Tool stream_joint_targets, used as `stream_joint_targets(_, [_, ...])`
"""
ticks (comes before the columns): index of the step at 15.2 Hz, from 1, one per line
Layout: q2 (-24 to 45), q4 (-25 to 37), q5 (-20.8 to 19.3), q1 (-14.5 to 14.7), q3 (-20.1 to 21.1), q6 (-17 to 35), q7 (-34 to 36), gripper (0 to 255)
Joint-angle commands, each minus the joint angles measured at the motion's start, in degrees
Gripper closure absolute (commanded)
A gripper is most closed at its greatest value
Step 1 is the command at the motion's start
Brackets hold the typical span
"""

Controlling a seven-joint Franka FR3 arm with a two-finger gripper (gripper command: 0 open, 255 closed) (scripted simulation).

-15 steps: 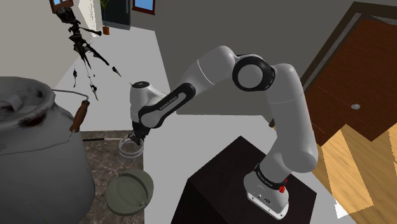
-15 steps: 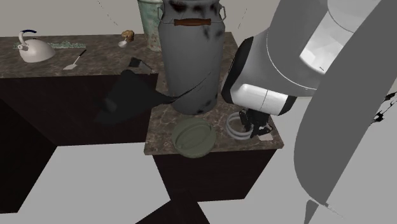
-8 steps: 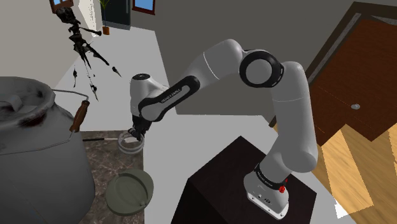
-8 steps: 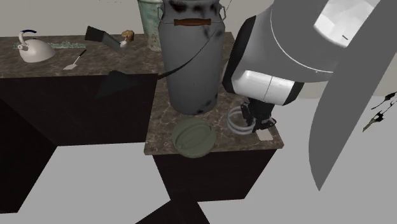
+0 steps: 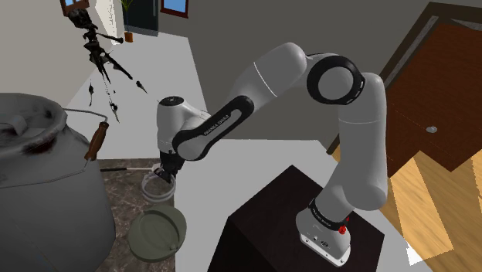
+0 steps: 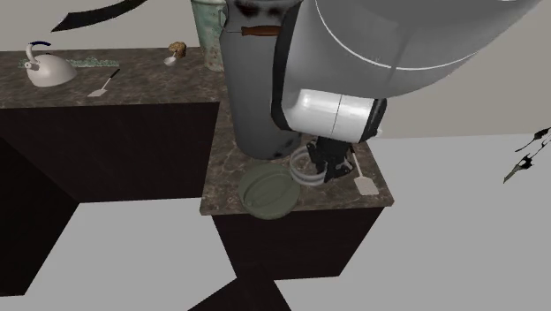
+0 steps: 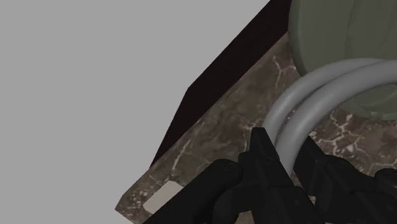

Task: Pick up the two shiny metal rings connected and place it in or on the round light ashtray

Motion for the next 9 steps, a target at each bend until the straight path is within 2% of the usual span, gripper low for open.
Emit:
stream_joint_targets(1, [-1.98,-3.57,-0.03,1.63,0.60,1.64,2.65,255])
stream_joint_targets(9, [-5.58,-11.01,-0.45,7.65,2.40,5.56,11.49,255])
